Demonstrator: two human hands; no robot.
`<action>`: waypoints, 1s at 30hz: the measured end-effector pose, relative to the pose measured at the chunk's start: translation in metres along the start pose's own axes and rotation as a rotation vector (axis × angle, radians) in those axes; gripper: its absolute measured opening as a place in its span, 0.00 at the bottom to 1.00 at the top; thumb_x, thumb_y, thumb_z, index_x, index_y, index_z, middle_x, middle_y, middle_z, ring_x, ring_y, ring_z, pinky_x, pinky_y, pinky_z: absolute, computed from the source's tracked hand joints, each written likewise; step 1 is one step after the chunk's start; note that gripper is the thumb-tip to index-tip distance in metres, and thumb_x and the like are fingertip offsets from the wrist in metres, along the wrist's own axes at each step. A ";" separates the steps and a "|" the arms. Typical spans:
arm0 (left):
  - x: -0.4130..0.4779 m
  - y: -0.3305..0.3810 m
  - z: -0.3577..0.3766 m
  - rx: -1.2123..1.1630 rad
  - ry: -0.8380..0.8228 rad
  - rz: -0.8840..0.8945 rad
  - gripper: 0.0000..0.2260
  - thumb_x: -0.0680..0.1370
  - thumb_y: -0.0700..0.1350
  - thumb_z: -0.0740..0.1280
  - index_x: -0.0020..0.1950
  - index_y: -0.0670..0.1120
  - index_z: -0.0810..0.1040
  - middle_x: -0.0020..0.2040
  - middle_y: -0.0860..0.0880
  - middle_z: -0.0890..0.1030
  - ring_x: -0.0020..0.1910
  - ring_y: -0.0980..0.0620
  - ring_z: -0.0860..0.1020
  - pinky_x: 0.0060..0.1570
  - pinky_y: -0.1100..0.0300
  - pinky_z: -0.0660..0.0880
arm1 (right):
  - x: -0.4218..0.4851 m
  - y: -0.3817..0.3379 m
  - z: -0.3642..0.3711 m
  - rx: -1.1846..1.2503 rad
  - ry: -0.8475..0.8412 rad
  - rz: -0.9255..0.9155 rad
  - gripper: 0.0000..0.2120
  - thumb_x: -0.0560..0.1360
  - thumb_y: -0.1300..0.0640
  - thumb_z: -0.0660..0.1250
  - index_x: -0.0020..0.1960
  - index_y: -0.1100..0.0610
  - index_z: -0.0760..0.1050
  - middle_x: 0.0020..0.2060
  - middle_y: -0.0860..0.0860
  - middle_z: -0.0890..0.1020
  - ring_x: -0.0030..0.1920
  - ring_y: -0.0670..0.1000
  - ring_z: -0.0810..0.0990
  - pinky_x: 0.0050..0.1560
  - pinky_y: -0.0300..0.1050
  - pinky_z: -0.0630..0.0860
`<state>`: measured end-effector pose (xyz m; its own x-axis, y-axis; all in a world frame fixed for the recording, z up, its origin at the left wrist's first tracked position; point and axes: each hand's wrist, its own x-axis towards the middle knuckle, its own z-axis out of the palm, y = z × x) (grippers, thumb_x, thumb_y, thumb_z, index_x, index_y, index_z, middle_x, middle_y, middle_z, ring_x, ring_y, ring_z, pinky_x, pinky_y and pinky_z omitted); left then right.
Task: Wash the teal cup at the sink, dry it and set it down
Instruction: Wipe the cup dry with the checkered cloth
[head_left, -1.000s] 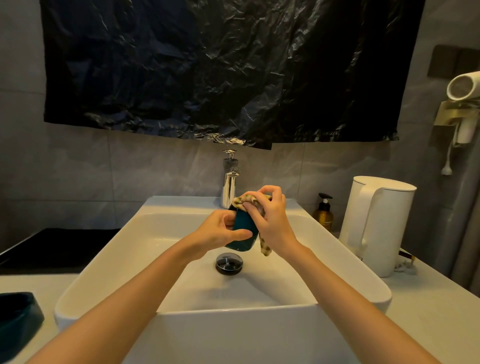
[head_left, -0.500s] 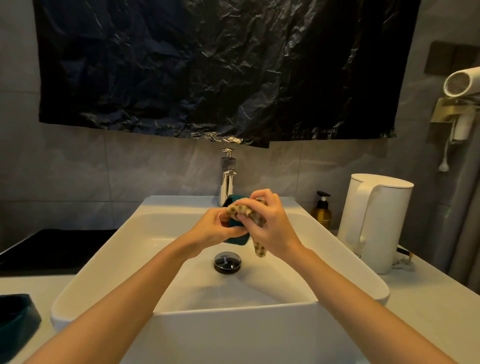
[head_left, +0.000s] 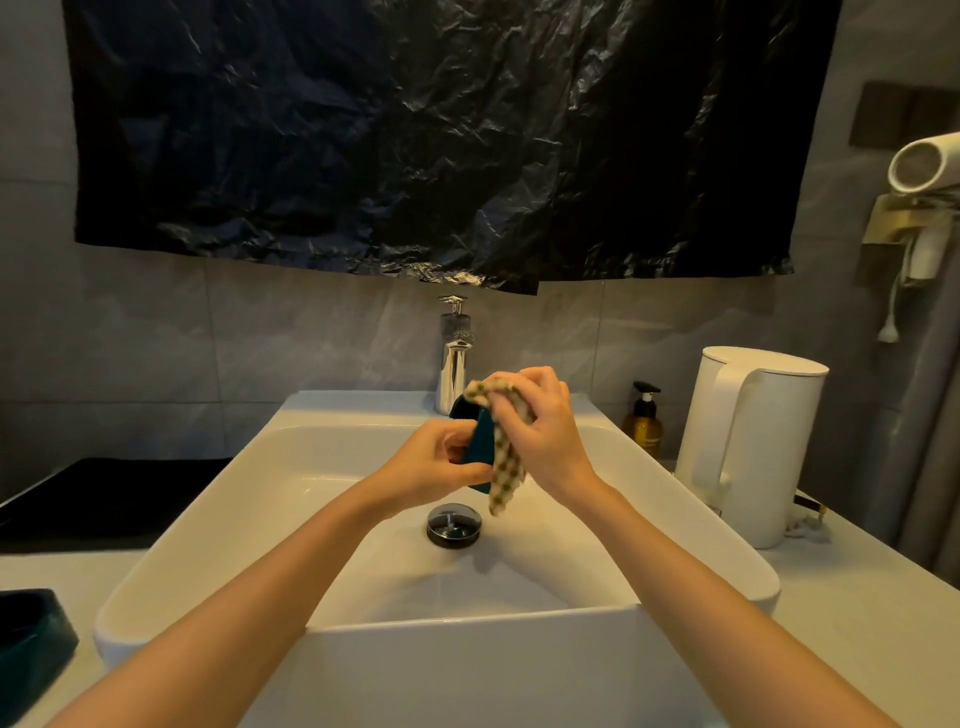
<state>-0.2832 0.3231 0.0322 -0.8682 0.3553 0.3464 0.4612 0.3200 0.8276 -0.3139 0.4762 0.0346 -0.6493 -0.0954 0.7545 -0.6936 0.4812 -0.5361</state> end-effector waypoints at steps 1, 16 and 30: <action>-0.001 0.000 0.001 0.003 -0.014 0.011 0.12 0.73 0.35 0.70 0.54 0.45 0.78 0.49 0.50 0.83 0.49 0.54 0.81 0.49 0.63 0.78 | 0.006 -0.002 0.001 0.097 0.026 0.139 0.05 0.78 0.51 0.64 0.53 0.46 0.76 0.52 0.48 0.71 0.54 0.47 0.71 0.60 0.44 0.71; -0.003 -0.001 0.007 0.094 -0.096 0.033 0.17 0.72 0.36 0.71 0.61 0.46 0.77 0.53 0.51 0.81 0.52 0.54 0.80 0.52 0.64 0.77 | 0.011 -0.007 -0.015 0.466 -0.097 0.798 0.06 0.79 0.50 0.61 0.46 0.50 0.75 0.46 0.52 0.79 0.48 0.51 0.77 0.47 0.47 0.76; -0.004 0.007 0.003 -0.004 -0.070 0.071 0.16 0.72 0.35 0.71 0.54 0.51 0.78 0.49 0.56 0.82 0.48 0.58 0.81 0.45 0.69 0.77 | 0.001 -0.011 -0.030 1.044 -0.420 1.073 0.30 0.63 0.38 0.70 0.59 0.55 0.75 0.54 0.59 0.79 0.58 0.60 0.76 0.65 0.59 0.70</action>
<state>-0.2756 0.3268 0.0353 -0.8182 0.4374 0.3732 0.5205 0.2879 0.8038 -0.2973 0.4968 0.0522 -0.8797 -0.4302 -0.2026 0.3510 -0.3001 -0.8870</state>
